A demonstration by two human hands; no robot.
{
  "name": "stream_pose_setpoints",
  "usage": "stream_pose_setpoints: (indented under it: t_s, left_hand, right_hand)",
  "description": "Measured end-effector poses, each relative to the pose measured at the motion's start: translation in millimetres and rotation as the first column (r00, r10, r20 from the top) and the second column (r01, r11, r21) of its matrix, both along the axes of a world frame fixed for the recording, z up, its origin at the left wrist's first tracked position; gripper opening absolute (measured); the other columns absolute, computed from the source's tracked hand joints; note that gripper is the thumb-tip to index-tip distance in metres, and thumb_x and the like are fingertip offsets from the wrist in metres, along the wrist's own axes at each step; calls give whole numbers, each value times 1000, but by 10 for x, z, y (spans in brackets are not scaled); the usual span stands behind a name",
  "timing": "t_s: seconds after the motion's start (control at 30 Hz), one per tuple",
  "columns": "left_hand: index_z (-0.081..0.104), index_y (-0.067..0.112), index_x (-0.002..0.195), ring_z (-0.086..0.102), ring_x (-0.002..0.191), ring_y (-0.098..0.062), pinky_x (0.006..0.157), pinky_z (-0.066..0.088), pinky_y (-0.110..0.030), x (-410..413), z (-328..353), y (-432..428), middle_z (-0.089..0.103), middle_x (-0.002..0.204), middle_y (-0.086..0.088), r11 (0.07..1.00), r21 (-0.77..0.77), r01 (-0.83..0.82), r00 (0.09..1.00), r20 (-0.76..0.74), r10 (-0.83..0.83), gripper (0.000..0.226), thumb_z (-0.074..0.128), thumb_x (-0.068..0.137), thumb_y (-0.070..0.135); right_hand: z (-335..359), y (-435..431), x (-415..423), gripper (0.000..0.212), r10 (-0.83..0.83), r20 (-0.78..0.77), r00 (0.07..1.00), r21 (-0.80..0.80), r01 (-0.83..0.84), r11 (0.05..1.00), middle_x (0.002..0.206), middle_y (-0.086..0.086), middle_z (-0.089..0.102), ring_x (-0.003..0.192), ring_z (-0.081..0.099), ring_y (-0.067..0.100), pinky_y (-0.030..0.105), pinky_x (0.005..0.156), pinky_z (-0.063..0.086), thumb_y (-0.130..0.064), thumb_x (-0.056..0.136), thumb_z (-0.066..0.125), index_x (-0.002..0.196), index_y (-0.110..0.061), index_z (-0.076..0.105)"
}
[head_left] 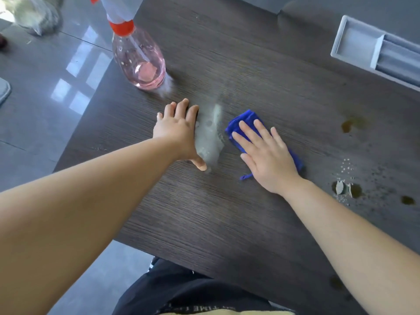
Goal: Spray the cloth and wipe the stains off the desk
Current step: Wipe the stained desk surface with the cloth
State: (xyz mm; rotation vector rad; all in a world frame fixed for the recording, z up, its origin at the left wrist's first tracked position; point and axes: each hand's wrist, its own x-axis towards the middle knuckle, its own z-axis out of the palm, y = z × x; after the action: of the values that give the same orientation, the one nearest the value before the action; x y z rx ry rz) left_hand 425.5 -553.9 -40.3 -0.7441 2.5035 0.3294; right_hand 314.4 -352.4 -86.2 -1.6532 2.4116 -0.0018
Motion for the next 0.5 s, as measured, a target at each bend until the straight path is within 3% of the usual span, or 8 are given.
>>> stream_pose_setpoints:
  t_s: [0.07, 0.17, 0.23, 0.3, 0.37, 0.43, 0.5]
  left_hand:
    - [2, 21, 149, 3, 142, -28, 115, 18, -48, -6, 14, -2, 1, 156, -2, 1000, 7, 3, 1000, 7, -3, 148, 84, 33, 64]
    - [-2, 21, 149, 1, 143, -29, 116, 15, -48, 4, 7, -1, -2, 157, -3, 1000, 14, 2, 1000, 4, -2, 147, 84, 37, 62]
    - [-4, 20, 149, -2, 143, -30, 117, 12, -48, 40, -9, -2, -3, 157, -5, 999, 46, -2, 1000, -20, 3, 144, 84, 42, 60]
    - [0, 18, 150, 0, 143, -29, 117, 12, -46, 104, -11, -29, 3, 157, -6, 993, 114, -36, 993, -111, 49, 136, 85, 49, 54]
    - [9, 16, 149, 7, 141, -29, 116, 14, -40, 200, 13, -79, 13, 154, -7, 988, 138, -68, 978, -186, 93, 125, 84, 55, 49]
    - [16, 17, 147, 14, 138, -30, 113, 17, -37, 326, 48, -123, 19, 150, -8, 992, 63, -109, 972, -204, 119, 113, 80, 60, 51]
    - [19, 19, 145, 17, 135, -30, 111, 20, -38, 472, 91, -141, 21, 148, -7, 990, -6, -144, 979, -144, 142, 109, 76, 61, 58]
  right_hand:
    - [25, -235, -194, 51, -193, 7, 981, -10, 193, 981, 157, 0, 22, 144, 19, 29, 53, 113, 18, -37, 98, 27, 148, -24, 31]
    - [28, -836, -286, 52, -514, 2, 858, 12, 514, 858, 160, -6, 3, 147, 0, 24, 47, 117, 2, -38, 102, 27, 152, -28, 14]
    - [49, -1036, -193, 53, -552, 7, 834, 10, 552, 834, 160, -6, 0, 147, -2, 24, 47, 117, 1, -39, 102, 25, 152, -27, 11]
    - [27, -929, 7, 53, -421, 8, 907, 12, 420, 907, 160, -5, 3, 147, 0, 25, 48, 117, 3, -38, 102, 26, 152, -25, 13]
    - [40, -560, 287, 52, -189, -2, 982, -8, 189, 982, 159, -2, 14, 146, 10, 27, 50, 116, 11, -38, 100, 28, 150, -24, 23]
    - [37, -121, 462, 51, 13, -1, 1000, -17, -13, 1000, 155, 0, 28, 142, 24, 29, 50, 113, 19, -37, 97, 29, 146, -23, 35]
    - [20, 131, 360, 50, 87, -18, 996, 2, -87, 996, 151, 0, 37, 138, 34, 30, 53, 109, 26, -35, 94, 31, 141, -23, 43]
